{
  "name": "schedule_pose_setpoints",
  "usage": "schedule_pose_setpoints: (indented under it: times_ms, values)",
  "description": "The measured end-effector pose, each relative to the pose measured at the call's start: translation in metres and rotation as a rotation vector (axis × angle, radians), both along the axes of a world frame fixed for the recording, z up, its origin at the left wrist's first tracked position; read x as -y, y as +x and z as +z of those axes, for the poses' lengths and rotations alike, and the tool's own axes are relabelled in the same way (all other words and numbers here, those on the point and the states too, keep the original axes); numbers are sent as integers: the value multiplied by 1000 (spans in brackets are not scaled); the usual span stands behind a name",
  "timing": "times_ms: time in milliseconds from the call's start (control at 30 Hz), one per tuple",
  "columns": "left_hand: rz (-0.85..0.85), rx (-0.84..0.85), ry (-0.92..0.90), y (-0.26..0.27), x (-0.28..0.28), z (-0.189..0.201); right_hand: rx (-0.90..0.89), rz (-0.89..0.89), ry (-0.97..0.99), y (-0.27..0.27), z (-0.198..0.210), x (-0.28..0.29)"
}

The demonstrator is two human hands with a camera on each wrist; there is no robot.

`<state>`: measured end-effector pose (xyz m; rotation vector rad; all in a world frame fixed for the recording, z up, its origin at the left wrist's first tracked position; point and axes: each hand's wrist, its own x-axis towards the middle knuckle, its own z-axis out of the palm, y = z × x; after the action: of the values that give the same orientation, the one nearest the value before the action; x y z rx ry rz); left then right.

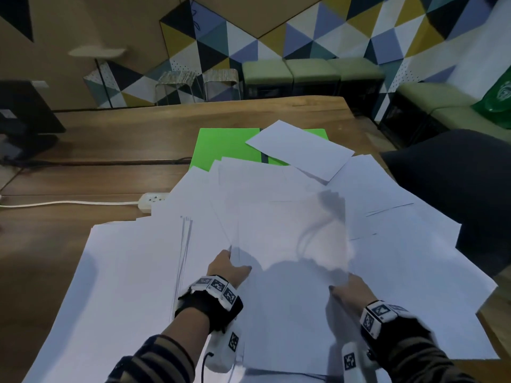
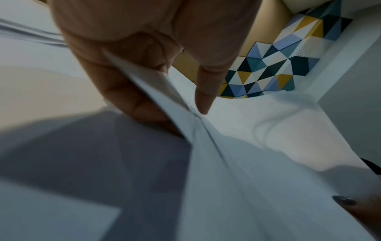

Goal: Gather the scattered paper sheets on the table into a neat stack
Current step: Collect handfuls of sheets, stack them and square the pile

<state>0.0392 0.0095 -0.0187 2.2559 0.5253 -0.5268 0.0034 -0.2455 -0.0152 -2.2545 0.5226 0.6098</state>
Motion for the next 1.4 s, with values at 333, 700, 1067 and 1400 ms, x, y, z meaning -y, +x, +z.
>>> schedule_pose_setpoints:
  times_ms: [333,700,1067,1400]
  values:
    - [60,83,-232,-9,-29,1,111,-99,143,1,2,-4]
    - [215,-78,-546,-26,-86,4,80,-127,21,6,0,-21]
    - [89,237,-398,-22,-58,8,165,-190,-35,-7,1,-39]
    - [216,137,-762,-33,-68,7,149,-122,209,1,2,-36]
